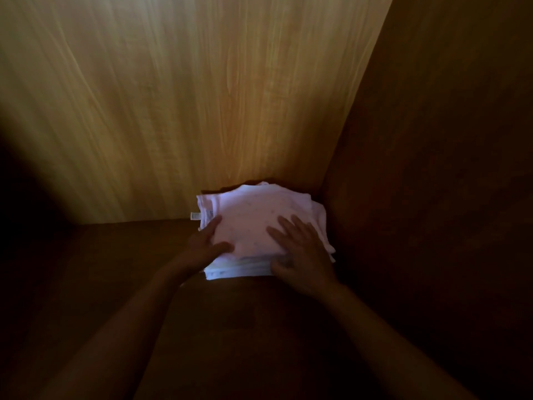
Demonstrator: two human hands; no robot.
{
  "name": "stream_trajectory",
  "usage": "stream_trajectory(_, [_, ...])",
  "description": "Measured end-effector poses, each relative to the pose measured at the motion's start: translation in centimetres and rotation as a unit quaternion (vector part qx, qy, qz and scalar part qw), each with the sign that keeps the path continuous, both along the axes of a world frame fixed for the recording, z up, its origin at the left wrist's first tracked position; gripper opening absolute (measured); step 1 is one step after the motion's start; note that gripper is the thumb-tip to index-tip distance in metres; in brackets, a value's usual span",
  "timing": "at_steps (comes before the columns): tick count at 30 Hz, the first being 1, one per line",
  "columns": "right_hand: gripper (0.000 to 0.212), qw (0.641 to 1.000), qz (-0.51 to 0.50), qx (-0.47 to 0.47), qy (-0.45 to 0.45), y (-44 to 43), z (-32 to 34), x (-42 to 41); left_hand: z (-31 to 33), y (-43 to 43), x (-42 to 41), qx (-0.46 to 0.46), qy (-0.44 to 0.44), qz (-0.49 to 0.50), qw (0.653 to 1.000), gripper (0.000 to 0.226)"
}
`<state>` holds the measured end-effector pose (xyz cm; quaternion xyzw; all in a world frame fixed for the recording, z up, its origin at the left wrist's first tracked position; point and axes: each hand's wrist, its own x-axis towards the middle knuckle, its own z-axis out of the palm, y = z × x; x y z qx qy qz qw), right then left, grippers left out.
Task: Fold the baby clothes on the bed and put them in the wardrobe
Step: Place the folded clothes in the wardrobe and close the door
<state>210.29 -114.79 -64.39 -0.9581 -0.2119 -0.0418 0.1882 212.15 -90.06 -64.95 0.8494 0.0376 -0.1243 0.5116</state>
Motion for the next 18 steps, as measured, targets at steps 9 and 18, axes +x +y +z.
stream_trajectory(9, [0.083,0.997,0.027,-0.065,-0.029,-2.4,-1.9,1.3,-0.5,-1.4,0.3,-0.051,-0.017,0.003,0.999,0.084])
stream_trajectory(18, [0.084,0.998,0.009,-0.067,0.008,-2.8,-1.5,1.5,-1.2,-2.2,0.5,-0.068,-0.050,0.021,0.996,0.084])
